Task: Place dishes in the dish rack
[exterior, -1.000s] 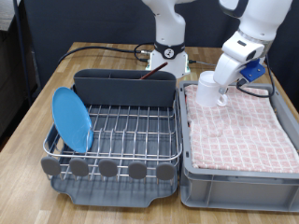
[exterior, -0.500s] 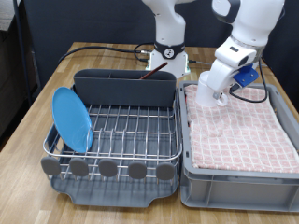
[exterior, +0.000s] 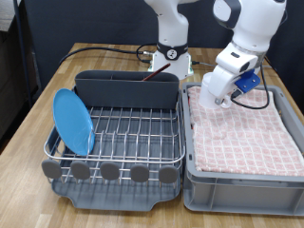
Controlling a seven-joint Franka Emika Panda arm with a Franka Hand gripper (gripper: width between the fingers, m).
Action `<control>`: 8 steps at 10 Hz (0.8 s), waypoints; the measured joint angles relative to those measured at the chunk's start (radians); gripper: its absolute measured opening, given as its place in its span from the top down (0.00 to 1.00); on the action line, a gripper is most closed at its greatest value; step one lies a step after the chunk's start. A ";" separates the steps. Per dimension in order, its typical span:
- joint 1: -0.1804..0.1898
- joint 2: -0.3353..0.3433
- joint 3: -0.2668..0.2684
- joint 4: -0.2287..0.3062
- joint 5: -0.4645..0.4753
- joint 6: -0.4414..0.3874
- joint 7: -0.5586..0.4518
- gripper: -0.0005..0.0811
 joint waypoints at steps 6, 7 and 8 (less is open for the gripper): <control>0.001 0.004 0.000 -0.013 0.010 0.007 0.000 0.68; 0.001 0.005 0.000 -0.016 0.013 0.009 0.000 0.91; 0.001 0.005 0.000 -0.019 0.015 0.012 0.000 0.91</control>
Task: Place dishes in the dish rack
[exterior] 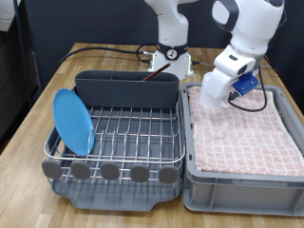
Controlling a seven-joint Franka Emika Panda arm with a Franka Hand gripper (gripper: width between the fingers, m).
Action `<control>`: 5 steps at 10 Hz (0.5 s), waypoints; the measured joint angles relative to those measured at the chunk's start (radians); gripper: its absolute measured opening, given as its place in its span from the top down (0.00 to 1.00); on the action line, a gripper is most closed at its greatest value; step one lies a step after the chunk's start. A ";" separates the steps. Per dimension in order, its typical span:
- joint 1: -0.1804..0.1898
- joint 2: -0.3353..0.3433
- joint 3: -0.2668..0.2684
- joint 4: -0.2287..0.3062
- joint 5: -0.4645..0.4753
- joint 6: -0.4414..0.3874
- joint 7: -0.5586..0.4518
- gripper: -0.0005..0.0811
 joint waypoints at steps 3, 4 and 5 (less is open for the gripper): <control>0.000 -0.004 0.000 -0.001 0.000 0.002 0.004 0.91; 0.000 -0.016 -0.001 -0.001 0.001 -0.001 0.011 0.91; 0.000 -0.038 -0.002 0.004 0.001 -0.017 0.024 0.91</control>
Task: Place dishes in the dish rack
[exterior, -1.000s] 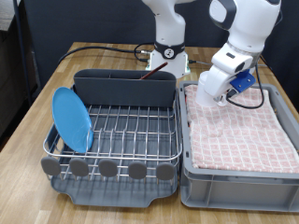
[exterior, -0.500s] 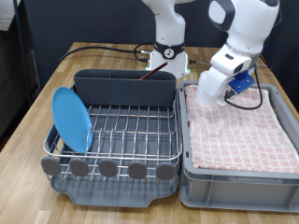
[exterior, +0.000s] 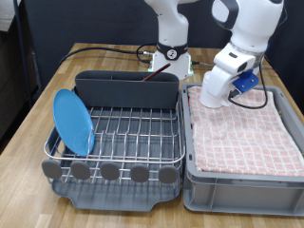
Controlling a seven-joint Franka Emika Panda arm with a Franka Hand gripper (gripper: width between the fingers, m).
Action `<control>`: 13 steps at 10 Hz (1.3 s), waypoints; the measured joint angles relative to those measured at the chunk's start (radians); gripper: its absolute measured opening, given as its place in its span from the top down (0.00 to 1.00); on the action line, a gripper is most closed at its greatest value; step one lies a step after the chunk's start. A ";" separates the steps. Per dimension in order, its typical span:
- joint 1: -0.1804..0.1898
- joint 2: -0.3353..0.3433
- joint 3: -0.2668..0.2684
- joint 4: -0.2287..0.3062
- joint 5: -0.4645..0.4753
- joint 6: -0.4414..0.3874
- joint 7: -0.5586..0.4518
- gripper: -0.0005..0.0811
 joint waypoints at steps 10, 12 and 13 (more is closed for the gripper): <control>-0.035 -0.114 -0.090 0.215 0.059 -0.274 0.077 0.91; -0.039 -0.103 -0.096 0.217 0.055 -0.235 0.083 0.91; -0.046 -0.082 -0.108 0.234 0.055 -0.216 0.083 0.91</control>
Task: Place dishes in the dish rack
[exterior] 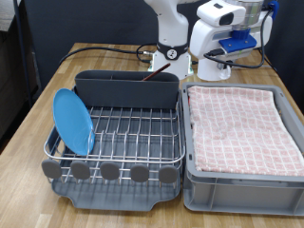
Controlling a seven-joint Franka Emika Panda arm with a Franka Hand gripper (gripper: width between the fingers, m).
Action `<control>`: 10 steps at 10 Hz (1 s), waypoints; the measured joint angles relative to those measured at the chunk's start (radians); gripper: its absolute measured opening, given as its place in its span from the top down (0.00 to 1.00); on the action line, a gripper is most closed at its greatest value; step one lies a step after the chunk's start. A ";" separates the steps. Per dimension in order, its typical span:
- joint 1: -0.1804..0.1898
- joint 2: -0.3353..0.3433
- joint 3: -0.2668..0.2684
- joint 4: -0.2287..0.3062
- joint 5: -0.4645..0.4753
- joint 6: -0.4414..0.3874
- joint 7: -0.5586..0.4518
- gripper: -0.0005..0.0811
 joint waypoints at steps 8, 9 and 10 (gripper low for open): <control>-0.031 0.270 -0.077 0.310 0.043 0.050 0.077 0.91; -0.031 0.270 -0.077 0.308 0.042 0.049 0.076 0.91; -0.031 0.270 -0.078 0.308 0.042 0.052 0.076 0.91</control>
